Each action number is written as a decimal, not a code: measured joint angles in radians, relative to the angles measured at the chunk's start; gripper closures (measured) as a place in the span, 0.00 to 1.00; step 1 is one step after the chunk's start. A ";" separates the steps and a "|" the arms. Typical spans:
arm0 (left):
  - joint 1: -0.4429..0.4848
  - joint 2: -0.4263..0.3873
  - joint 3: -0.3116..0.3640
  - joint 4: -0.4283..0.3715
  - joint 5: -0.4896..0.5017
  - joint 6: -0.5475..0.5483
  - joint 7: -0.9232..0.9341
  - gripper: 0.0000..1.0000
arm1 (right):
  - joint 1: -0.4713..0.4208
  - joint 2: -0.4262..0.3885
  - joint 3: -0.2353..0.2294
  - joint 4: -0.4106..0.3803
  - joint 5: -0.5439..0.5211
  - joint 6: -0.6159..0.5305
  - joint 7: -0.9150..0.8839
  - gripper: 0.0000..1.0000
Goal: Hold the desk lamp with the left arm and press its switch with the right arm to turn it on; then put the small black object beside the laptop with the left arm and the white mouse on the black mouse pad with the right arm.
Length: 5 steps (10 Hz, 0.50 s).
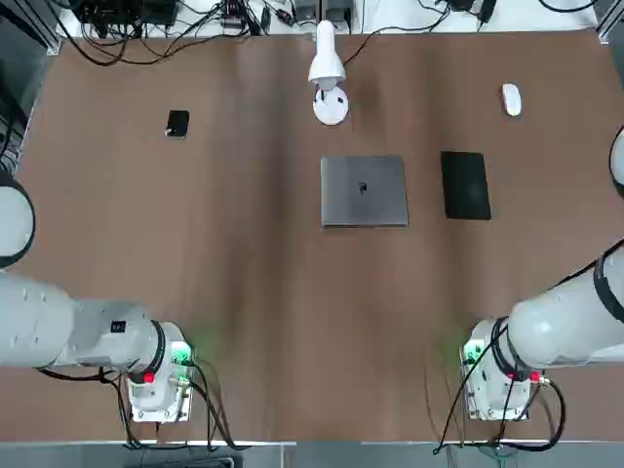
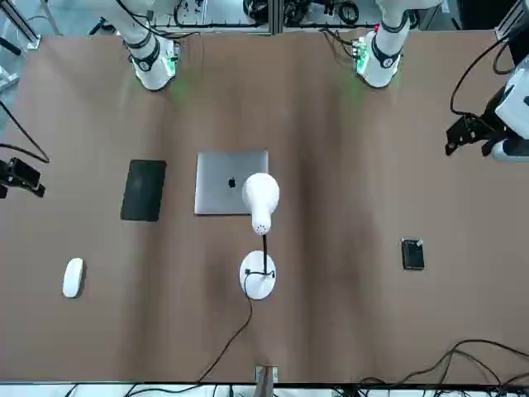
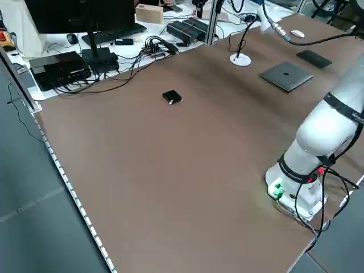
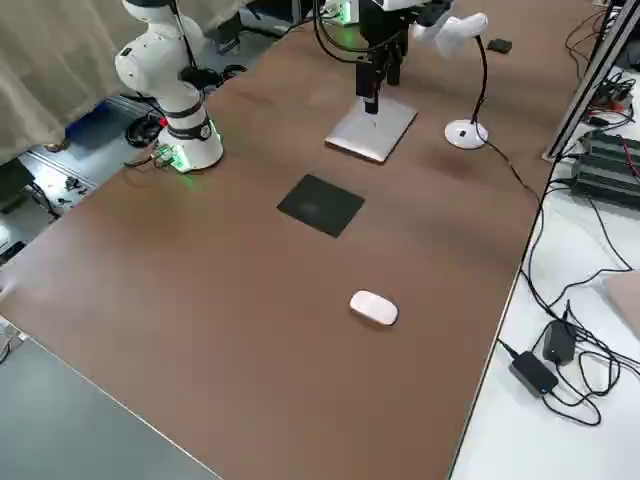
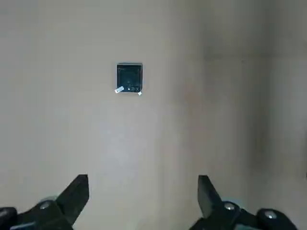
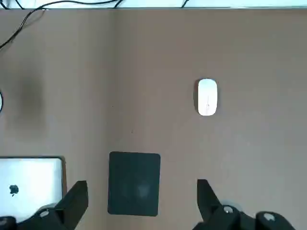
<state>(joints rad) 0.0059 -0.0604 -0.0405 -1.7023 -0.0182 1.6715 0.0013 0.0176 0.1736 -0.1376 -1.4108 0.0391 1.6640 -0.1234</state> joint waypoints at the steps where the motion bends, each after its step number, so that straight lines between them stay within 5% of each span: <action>1: 0.000 0.000 0.000 0.000 0.000 0.000 0.000 0.00 | 0.000 0.000 0.000 0.000 0.000 0.000 0.000 0.00; 5: 0.000 0.000 0.000 0.007 -0.002 -0.003 -0.005 0.00 | 0.000 0.000 0.000 -0.003 0.000 -0.002 0.000 0.00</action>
<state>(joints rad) 0.0059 -0.0605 -0.0405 -1.6958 -0.0205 1.6686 -0.0038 0.0176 0.1740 -0.1375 -1.4139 0.0389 1.6623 -0.1233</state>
